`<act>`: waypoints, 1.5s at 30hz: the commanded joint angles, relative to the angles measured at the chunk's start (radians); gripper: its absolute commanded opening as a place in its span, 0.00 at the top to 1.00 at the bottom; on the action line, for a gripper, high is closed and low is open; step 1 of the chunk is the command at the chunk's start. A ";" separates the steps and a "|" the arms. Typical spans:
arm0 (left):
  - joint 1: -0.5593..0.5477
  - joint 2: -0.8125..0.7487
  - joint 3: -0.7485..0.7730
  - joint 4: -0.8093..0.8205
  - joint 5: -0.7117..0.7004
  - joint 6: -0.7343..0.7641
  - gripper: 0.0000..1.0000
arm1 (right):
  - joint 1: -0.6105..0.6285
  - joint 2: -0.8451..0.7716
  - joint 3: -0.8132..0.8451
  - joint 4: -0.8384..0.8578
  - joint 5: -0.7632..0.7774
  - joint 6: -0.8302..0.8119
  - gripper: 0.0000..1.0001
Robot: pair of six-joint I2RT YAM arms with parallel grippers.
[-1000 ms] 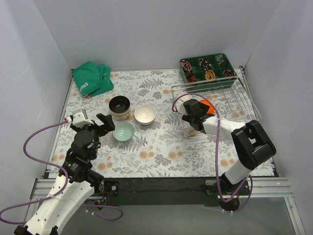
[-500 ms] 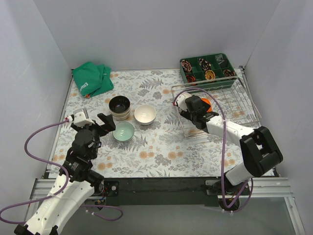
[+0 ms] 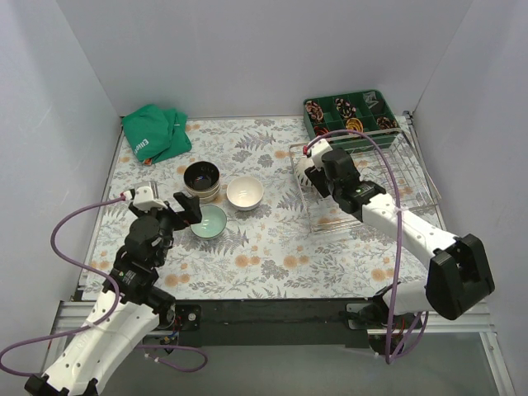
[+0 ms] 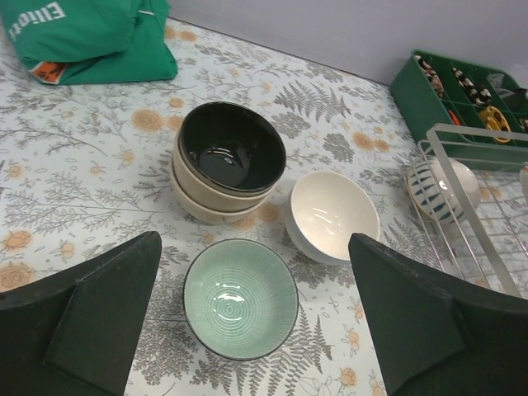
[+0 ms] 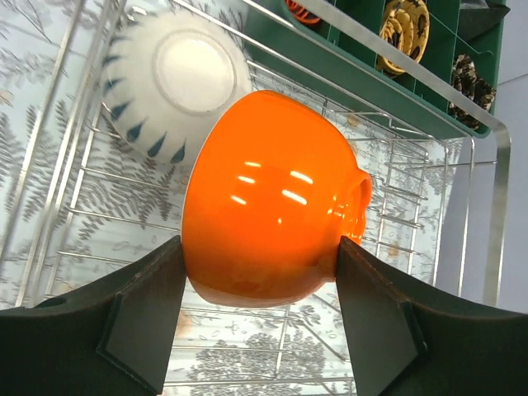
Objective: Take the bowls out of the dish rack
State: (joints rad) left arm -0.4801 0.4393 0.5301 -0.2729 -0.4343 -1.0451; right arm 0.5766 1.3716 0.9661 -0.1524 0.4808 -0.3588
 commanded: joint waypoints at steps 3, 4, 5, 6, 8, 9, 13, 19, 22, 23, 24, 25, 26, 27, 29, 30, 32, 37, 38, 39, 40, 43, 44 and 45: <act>-0.002 0.044 -0.002 0.069 0.190 0.034 0.02 | 0.000 -0.108 0.052 0.011 -0.094 0.224 0.88; -0.002 0.055 -0.001 0.086 0.206 0.033 0.02 | 0.000 -0.127 0.051 0.013 -0.122 0.259 0.88; 0.000 0.064 0.004 0.092 0.221 0.033 0.02 | -0.001 -0.137 0.049 0.013 -0.139 0.274 0.88; -0.002 0.088 0.008 0.096 0.265 0.031 0.02 | 0.000 -0.147 0.048 0.016 -0.155 0.287 0.88; 0.000 0.116 0.014 0.109 0.308 0.019 0.02 | 0.000 -0.178 0.046 0.017 -0.197 0.326 0.88; -0.002 0.134 0.021 0.109 0.342 0.010 0.02 | 0.000 -0.189 0.039 0.022 -0.208 0.343 0.88; -0.002 0.231 0.048 0.135 0.428 -0.029 0.02 | 0.000 -0.267 0.008 0.051 -0.341 0.412 0.88; -0.002 0.323 0.059 0.230 0.537 -0.118 0.02 | 0.000 -0.351 -0.052 0.114 -0.548 0.526 0.88; -0.002 0.374 0.050 0.325 0.580 -0.185 0.02 | 0.000 -0.382 -0.084 0.142 -0.638 0.598 0.88; -0.002 0.387 0.042 0.348 0.583 -0.206 0.02 | 0.000 -0.388 -0.105 0.190 -0.657 0.618 0.88; -0.006 0.410 0.038 0.371 0.583 -0.222 0.02 | 0.000 -0.394 -0.119 0.207 -0.674 0.632 0.88; -0.011 0.424 0.034 0.417 0.583 -0.246 0.02 | 0.000 -0.402 -0.128 0.220 -0.695 0.659 0.88; -0.015 0.437 0.030 0.437 0.580 -0.256 0.02 | 0.000 -0.404 -0.145 0.240 -0.702 0.672 0.88; -0.025 0.461 0.028 0.458 0.579 -0.263 0.02 | 0.000 -0.407 -0.153 0.252 -0.711 0.685 0.88; -0.035 0.484 0.018 0.524 0.571 -0.282 0.02 | 0.000 -0.408 -0.167 0.280 -0.748 0.730 0.88; -0.051 0.496 0.015 0.547 0.565 -0.286 0.02 | 0.002 -0.408 -0.182 0.304 -0.757 0.747 0.88; -0.077 0.532 0.008 0.618 0.556 -0.294 0.02 | 0.000 -0.410 -0.199 0.339 -0.786 0.794 0.88; -0.124 0.631 -0.005 0.765 0.546 -0.293 0.02 | -0.001 -0.411 -0.244 0.433 -0.829 0.863 0.89; -0.139 0.645 -0.004 0.782 0.542 -0.287 0.03 | -0.001 -0.411 -0.248 0.445 -0.834 0.873 0.88; -0.147 0.662 -0.004 0.797 0.539 -0.276 0.04 | 0.000 -0.411 -0.253 0.453 -0.838 0.891 0.88; -0.153 0.674 -0.005 0.825 0.536 -0.271 0.05 | 0.000 -0.411 -0.257 0.467 -0.847 0.899 0.88; -0.175 0.722 -0.010 0.877 0.525 -0.260 0.09 | 0.000 -0.410 -0.273 0.502 -0.866 0.934 0.88; -0.184 0.745 -0.012 0.885 0.523 -0.262 0.11 | 0.000 -0.411 -0.277 0.513 -0.870 0.943 0.89; -0.187 0.756 -0.012 0.890 0.522 -0.265 0.11 | 0.000 -0.413 -0.282 0.524 -0.877 0.951 0.89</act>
State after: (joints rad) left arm -0.6456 1.1606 0.5320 0.5133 0.1120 -1.3243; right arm 0.5762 0.9894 0.6964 0.2134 -0.3450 0.5220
